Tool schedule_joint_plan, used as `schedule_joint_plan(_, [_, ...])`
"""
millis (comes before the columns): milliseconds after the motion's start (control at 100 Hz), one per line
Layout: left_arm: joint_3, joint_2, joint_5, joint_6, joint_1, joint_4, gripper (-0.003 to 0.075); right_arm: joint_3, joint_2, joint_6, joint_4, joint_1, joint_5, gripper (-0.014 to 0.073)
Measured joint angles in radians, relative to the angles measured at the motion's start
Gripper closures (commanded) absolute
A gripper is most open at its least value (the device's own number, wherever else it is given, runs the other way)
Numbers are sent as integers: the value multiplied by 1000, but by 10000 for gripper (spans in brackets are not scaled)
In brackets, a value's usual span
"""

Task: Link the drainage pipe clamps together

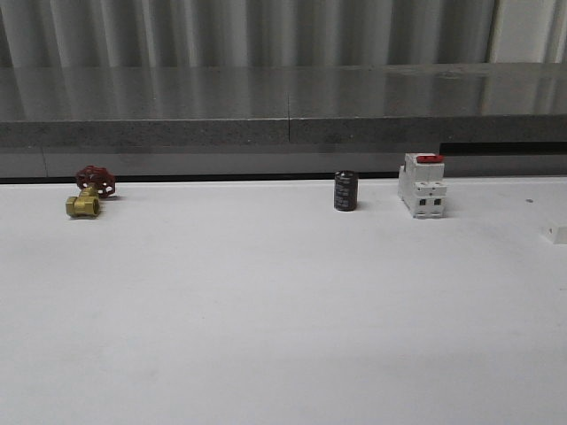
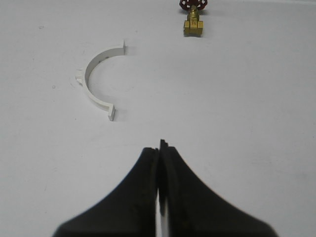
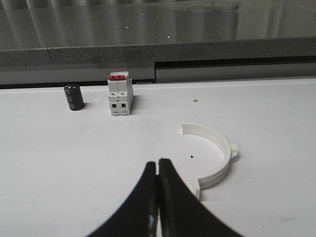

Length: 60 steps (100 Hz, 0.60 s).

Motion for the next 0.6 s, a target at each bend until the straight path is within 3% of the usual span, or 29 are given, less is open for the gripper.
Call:
schedule_joint_plan(50, [0, 6, 2, 0, 0, 0, 559, 0, 0, 0, 0, 0, 0, 660])
schedule_joint_plan(150, [0, 11, 12, 0, 0, 1, 313, 0, 0, 0, 0, 0, 0, 660])
schedule_joint_plan(250, [0, 11, 17, 0, 0, -3, 165, 0, 0, 0, 0, 0, 0, 660])
schedule_joint_plan(440, [-10, 61, 22, 0, 0, -8, 154, 0, 0, 0, 0, 0, 0, 660])
schedule_joint_plan(600, [-89, 246, 15, 0, 2, 32, 154, 0, 0, 0, 0, 0, 0, 660])
